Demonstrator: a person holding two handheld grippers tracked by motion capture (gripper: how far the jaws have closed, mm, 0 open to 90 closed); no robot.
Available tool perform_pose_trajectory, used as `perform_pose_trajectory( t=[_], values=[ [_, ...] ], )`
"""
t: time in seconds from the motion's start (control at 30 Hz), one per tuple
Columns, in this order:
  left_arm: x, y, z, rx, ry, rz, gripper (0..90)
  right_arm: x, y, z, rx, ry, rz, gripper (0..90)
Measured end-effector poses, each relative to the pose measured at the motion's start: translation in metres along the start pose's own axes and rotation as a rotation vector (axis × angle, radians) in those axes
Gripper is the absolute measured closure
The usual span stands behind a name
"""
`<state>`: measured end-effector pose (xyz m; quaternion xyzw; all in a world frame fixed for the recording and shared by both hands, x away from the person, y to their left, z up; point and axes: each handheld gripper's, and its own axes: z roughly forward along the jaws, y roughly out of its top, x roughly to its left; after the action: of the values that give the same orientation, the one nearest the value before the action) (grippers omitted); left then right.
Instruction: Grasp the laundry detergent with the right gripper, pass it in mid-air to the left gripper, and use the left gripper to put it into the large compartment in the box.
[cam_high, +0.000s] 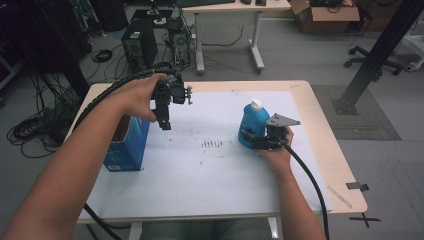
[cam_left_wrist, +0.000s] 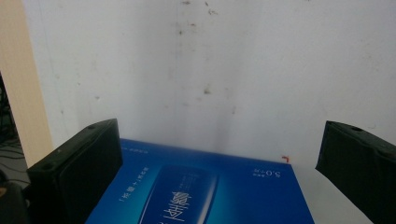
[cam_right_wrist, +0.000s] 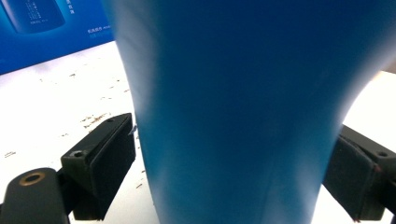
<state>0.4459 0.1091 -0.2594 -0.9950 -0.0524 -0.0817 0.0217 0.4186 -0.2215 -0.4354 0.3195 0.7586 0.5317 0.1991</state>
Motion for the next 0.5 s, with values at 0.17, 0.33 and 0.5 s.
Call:
perform_pose_trajectory(
  t=[0.17, 0.33, 0.5],
  values=[
    [-0.0005, 0.0005, -0.0009, 0.002, 0.001, 0.002, 0.4, -0.0002, -0.0005, 0.0007, -0.002, -0.006, 0.0, 13.5],
    [-0.0005, 0.0002, -0.0015, 0.004, 0.004, 0.0, 0.4, 0.0, -0.0011, 0.0012, -0.001, -0.006, -0.002, 16.1],
    [-0.0004, -0.0001, -0.0009, 0.003, 0.0, 0.0, 0.4, 0.0007, -0.0011, 0.0017, -0.009, -0.008, -0.006, 17.3]
  ],
)
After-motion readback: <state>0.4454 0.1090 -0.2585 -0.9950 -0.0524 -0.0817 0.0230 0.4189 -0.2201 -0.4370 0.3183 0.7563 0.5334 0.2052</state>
